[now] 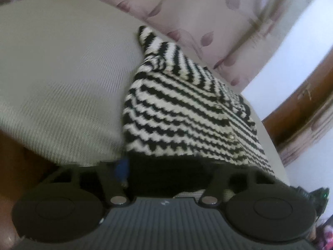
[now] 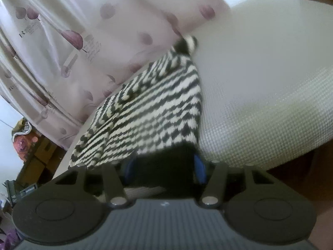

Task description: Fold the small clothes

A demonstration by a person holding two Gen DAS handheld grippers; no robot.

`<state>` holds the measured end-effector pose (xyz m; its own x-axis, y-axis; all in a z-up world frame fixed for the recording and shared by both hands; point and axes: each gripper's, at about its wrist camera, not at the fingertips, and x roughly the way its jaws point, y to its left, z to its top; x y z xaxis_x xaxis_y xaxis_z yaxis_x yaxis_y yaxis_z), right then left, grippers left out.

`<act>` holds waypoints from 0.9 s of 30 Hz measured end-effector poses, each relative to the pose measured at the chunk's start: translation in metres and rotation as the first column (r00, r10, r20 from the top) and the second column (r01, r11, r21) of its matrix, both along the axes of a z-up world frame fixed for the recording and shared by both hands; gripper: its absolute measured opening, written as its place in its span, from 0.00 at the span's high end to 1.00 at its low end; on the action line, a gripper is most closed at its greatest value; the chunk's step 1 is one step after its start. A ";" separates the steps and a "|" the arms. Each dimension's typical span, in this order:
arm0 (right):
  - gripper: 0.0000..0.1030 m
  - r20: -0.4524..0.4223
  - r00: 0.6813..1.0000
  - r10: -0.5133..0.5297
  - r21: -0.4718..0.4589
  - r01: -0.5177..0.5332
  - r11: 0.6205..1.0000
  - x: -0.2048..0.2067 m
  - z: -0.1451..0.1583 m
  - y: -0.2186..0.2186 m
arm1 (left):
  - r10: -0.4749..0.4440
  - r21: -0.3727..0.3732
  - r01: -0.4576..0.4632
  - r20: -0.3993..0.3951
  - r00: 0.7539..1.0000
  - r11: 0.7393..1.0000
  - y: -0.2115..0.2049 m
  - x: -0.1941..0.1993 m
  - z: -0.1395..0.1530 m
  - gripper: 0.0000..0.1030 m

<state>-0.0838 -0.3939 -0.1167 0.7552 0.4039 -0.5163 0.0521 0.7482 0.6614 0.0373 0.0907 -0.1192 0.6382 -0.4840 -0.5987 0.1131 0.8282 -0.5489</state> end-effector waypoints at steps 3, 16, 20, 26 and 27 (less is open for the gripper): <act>0.89 -0.005 1.000 -0.007 -0.026 0.006 1.000 0.001 -0.001 0.003 | 0.010 -0.089 -0.016 -0.065 0.998 0.996 0.012 0.006 -0.013 0.92; 0.90 0.034 0.998 -0.059 0.096 0.056 0.994 -0.009 -0.005 -0.009 | -0.036 -0.005 0.037 0.054 0.998 0.999 0.005 -0.001 0.001 0.91; 0.87 0.009 0.999 -0.037 0.132 0.035 0.991 -0.006 -0.011 -0.010 | -0.055 -0.017 0.056 0.044 0.998 0.998 0.006 0.000 -0.001 0.61; 0.84 -0.019 0.999 -0.041 0.140 0.043 0.989 -0.003 -0.013 -0.009 | -0.089 -0.018 0.090 0.055 0.995 0.996 -0.003 0.001 0.003 0.34; 0.84 -0.021 0.999 -0.033 0.139 0.035 0.990 -0.002 -0.014 -0.007 | -0.085 -0.006 0.086 0.056 0.995 0.996 -0.004 0.000 0.002 0.50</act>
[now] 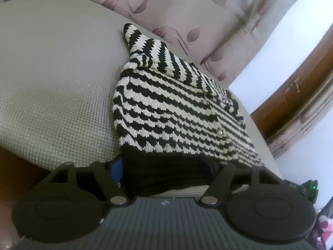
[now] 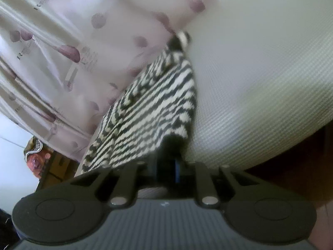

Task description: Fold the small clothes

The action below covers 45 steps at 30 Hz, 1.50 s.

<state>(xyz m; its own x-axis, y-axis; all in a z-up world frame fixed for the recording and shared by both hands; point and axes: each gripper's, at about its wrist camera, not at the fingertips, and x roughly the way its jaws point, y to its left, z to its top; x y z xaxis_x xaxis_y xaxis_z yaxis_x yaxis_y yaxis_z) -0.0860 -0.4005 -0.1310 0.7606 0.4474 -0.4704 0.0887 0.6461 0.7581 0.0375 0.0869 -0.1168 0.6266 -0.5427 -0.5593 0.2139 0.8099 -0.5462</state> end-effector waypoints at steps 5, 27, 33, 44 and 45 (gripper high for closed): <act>0.91 0.028 1.000 0.004 -0.062 -0.002 0.998 -0.002 0.003 0.008 | 0.041 -0.038 -0.042 -0.018 0.999 0.998 0.010 0.000 -0.008 0.92; 0.91 0.244 0.967 -0.073 0.146 0.037 0.989 0.033 0.067 -0.017 | 0.148 -0.160 -0.113 0.223 0.964 0.981 0.000 0.028 0.074 0.93; 0.91 0.264 0.962 -0.073 0.124 0.042 0.991 0.067 0.081 -0.027 | 0.172 -0.183 -0.128 0.248 0.953 0.975 -0.007 0.061 0.089 0.93; 0.91 0.271 0.960 -0.065 0.067 0.049 0.997 0.155 0.091 -0.040 | 0.258 -0.161 -0.220 0.283 0.924 0.962 -0.018 0.154 0.109 0.93; 0.91 0.265 0.962 -0.070 0.065 0.054 0.996 0.164 0.089 -0.042 | 0.266 -0.160 -0.229 0.275 0.924 0.960 -0.019 0.164 0.107 0.93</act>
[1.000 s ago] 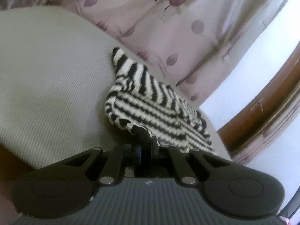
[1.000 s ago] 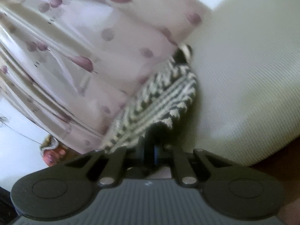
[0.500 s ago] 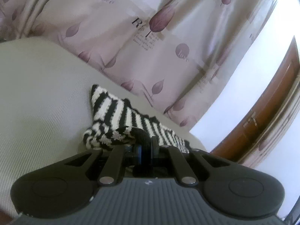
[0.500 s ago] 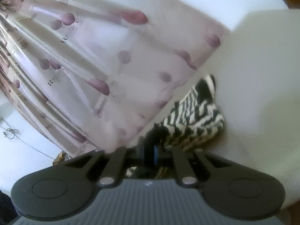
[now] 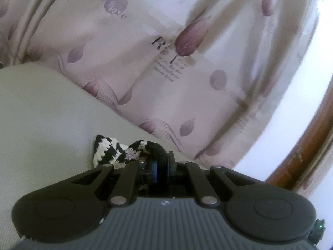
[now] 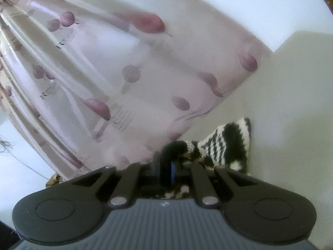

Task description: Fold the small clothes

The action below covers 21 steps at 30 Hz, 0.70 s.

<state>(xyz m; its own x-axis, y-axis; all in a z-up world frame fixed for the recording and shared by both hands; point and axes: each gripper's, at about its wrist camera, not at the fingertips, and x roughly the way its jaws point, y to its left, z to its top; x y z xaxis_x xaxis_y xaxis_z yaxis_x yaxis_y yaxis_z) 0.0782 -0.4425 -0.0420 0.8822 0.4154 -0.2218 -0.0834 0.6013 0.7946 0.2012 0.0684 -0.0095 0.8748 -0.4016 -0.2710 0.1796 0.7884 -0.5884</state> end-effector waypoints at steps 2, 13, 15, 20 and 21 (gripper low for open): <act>0.91 -0.015 1.000 -0.007 0.004 0.007 1.000 0.019 -0.006 -0.003 | 0.012 0.006 -0.012 -0.010 1.000 1.000 -0.002 0.019 -0.004 0.92; 0.91 -0.112 0.992 -0.051 -0.001 0.051 0.999 0.110 -0.045 -0.008 | 0.103 0.037 -0.101 -0.087 0.991 0.994 -0.013 0.106 -0.039 0.92; 0.91 -0.124 0.991 -0.056 0.010 0.057 0.998 0.121 -0.053 -0.009 | 0.114 0.051 -0.109 -0.100 0.988 0.993 -0.016 0.117 -0.046 0.92; 0.91 -0.166 0.983 -0.076 0.018 0.080 0.997 0.143 -0.073 -0.008 | 0.126 0.064 -0.118 -0.132 0.983 0.991 -0.019 0.132 -0.063 0.92; 0.91 -0.175 0.981 -0.081 0.026 0.087 0.996 0.146 -0.078 -0.008 | 0.120 0.068 -0.112 -0.136 0.983 0.991 -0.020 0.135 -0.065 0.91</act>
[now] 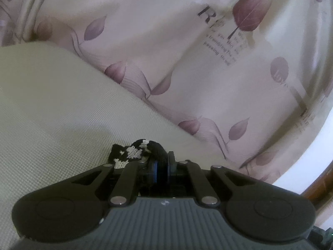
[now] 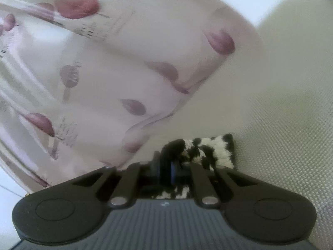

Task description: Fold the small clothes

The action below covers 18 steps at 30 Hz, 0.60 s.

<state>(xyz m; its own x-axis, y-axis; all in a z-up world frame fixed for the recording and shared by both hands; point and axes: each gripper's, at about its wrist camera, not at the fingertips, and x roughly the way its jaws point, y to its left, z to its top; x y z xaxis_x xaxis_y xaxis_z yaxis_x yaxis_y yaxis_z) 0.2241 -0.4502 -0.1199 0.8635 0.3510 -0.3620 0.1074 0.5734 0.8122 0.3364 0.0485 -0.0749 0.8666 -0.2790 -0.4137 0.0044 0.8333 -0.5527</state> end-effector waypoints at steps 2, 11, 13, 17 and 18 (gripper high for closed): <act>0.91 -0.012 1.000 -0.012 0.020 0.012 1.000 0.003 -0.008 -0.002 | -0.005 0.024 0.005 -0.002 1.000 1.000 -0.003 0.003 -0.003 0.91; 0.88 -0.043 0.998 -0.055 0.078 0.058 0.995 0.011 -0.023 -0.004 | 0.073 0.069 -0.079 0.079 0.994 0.995 -0.004 -0.001 0.000 0.06; 0.88 -0.031 0.997 -0.071 0.100 0.074 0.992 0.009 -0.022 -0.005 | 0.101 0.056 -0.109 0.132 0.986 0.993 0.002 -0.007 0.005 0.04; 0.78 0.010 0.994 -0.106 0.139 0.104 0.985 0.000 -0.016 -0.008 | 0.093 0.076 -0.103 0.122 0.988 0.992 0.009 -0.011 0.011 0.04; 0.66 0.037 0.989 -0.141 0.162 0.133 0.978 -0.005 -0.014 -0.010 | 0.083 0.096 -0.095 0.121 0.989 0.991 0.009 -0.013 0.012 0.04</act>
<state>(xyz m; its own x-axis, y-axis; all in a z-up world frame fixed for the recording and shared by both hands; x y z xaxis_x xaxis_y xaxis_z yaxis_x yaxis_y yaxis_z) 0.2187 -0.4607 -0.1344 0.9223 0.2780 -0.2683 0.1347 0.4196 0.8977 0.3231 0.0579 -0.0632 0.9300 -0.1600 -0.3308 -0.0133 0.8849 -0.4655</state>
